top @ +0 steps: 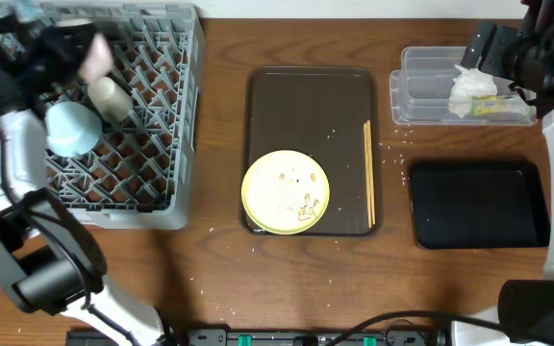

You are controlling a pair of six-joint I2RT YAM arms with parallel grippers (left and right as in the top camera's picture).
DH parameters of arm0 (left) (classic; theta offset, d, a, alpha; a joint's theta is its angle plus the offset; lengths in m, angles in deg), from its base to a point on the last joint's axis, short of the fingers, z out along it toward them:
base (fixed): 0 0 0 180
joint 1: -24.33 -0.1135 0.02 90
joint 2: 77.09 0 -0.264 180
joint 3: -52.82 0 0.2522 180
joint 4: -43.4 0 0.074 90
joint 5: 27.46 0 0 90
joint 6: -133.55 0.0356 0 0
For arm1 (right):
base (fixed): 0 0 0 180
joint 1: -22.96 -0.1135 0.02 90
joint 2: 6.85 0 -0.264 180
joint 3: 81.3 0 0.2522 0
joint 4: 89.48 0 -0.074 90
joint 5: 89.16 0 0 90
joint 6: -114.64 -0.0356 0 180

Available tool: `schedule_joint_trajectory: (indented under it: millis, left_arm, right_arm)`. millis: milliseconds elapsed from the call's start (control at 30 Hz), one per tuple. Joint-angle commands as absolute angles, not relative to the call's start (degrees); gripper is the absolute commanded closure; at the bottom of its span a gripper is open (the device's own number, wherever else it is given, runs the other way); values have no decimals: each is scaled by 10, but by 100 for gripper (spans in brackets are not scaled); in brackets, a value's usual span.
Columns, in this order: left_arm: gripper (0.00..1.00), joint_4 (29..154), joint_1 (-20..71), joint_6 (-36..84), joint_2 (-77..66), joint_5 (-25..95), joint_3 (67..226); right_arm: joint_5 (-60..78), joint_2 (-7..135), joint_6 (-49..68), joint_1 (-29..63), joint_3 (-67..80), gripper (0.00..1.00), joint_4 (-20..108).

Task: Sort waste into correct bins and load items into the dishwasher
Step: 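Carry the pink bowl left over the dish rack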

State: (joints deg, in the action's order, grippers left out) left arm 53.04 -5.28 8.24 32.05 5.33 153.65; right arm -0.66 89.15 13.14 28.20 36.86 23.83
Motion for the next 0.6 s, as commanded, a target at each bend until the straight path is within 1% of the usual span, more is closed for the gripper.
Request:
schedule_joint_trajectory:
  millis: [0,233,433,567]
  left_arm:
    - [92,528,-105,64,316,35,1539]
    - [93,531,-177,77,320,47,1539]
    - [93,548,-201,74,352,47,1539]
    - [93,554,-215,43,385,47,1539]
  right_arm:
    - [-8,892,136,287,370,1,237]
    - [-8,892,136,287,370,1,237]
    - [-8,892,136,287,370,1,237]
    - [-8,892,136,287,370,1,237]
